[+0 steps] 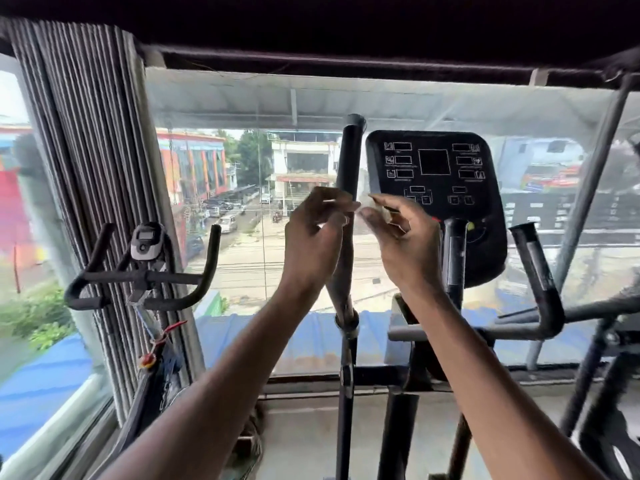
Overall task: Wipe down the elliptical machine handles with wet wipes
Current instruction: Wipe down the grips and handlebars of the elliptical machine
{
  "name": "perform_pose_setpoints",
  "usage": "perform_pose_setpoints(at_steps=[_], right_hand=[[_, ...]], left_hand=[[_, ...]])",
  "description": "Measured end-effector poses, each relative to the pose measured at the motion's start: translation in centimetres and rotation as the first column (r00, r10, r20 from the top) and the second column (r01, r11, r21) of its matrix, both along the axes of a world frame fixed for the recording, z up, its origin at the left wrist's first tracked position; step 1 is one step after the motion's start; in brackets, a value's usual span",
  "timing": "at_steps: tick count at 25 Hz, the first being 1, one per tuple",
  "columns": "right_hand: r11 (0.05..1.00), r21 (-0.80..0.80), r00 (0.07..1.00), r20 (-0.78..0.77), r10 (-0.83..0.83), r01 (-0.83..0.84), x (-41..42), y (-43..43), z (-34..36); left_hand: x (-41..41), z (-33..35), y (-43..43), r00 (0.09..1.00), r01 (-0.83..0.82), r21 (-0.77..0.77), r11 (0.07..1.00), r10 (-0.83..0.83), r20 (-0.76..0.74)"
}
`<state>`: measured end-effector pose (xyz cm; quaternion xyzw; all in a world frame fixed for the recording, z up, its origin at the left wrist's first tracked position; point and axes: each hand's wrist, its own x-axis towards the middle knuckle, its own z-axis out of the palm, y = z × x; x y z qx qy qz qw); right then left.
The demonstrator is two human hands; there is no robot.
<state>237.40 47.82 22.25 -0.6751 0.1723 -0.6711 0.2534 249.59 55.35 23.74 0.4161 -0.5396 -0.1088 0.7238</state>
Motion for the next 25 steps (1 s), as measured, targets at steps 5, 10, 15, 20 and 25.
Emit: perform_pose_setpoints(at_steps=[5,10,15,20,25], right_hand=[[0.962,-0.215,0.986,0.034,-0.163,0.166,1.3,-4.4,2.6],[0.916,-0.276,0.956,0.041,-0.291,0.290,3.0,-8.3,5.5],[0.824,-0.345,0.889,0.094,-0.447,0.451,5.1,-12.5,8.7],[0.802,-0.458,0.899,-0.011,-0.438,0.385,5.5,-15.6,11.2],[0.797,-0.537,0.915,-0.107,-0.389,0.276,5.7,-17.1,13.0]], left_hand=[[2.2,1.3,-4.4,0.990,-0.141,0.048,0.989,0.140,0.015],[4.0,3.0,-7.8,0.985,-0.167,0.166,0.972,0.157,0.070],[4.7,5.1,-9.4,0.994,-0.091,0.233,0.968,0.073,0.082],[4.3,5.0,-9.8,0.997,-0.061,0.204,0.977,0.050,0.063],[4.1,4.8,-10.6,0.997,-0.079,0.192,0.978,0.080,0.002]])
